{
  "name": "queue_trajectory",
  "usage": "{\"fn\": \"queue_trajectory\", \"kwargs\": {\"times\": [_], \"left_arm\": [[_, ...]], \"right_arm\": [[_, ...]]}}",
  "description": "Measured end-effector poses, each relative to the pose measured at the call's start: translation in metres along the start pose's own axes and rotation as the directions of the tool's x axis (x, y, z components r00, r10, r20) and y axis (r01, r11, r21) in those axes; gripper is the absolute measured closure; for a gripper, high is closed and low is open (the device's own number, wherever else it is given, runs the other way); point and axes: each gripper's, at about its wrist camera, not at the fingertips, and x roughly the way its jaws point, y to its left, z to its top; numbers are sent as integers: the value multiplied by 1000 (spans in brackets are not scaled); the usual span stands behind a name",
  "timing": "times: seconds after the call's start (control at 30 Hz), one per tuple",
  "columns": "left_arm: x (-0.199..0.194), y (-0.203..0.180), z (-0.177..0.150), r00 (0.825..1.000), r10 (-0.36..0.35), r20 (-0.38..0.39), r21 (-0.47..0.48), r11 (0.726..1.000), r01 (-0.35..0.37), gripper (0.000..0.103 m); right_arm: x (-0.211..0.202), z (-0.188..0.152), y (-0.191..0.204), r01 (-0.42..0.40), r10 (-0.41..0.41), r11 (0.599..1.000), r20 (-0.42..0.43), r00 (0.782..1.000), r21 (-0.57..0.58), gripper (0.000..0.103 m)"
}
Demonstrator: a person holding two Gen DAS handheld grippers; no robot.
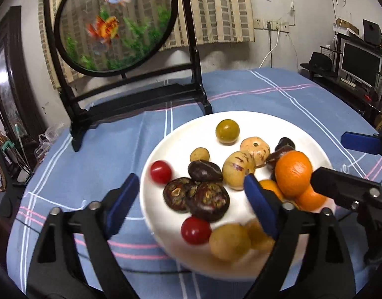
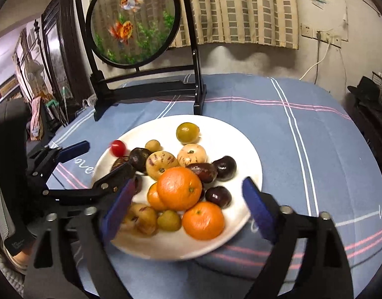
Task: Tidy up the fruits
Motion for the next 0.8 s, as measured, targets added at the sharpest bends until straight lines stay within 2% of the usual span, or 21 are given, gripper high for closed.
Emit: {"fn": "queue_trajectory", "kwargs": {"times": [0.17,0.23,0.3,0.43,0.53,0.67,0.8], "left_arm": [[-37,2,-13,999,18,35,-17,1000,-17,2],[-51,2,-22,999,24,44,-27,999,-23,2],[-61,2,-31,999,14,45,-36,999,-13,2],[-71,0,-48,998,65,3,-43,997,-65,2],[-78,-2,-56,994,109,-10,-36,993,-109,2],[-83,2,-61,999,17,-34,-89,996,-20,2],[-83,0,-62,999,30,-37,-82,996,-32,2]], "right_arm": [[-31,-19,9,-27,25,999,40,999,36,6],[-42,-31,12,-32,30,999,46,999,43,1],[-51,-43,15,-27,25,999,56,998,40,1],[-63,-63,17,-7,6,1000,46,999,24,1],[-71,-75,9,-7,6,999,28,1000,53,1],[-82,-80,-8,7,-10,995,31,999,98,1],[-82,-80,-23,24,-26,987,16,1000,160,1]]}}
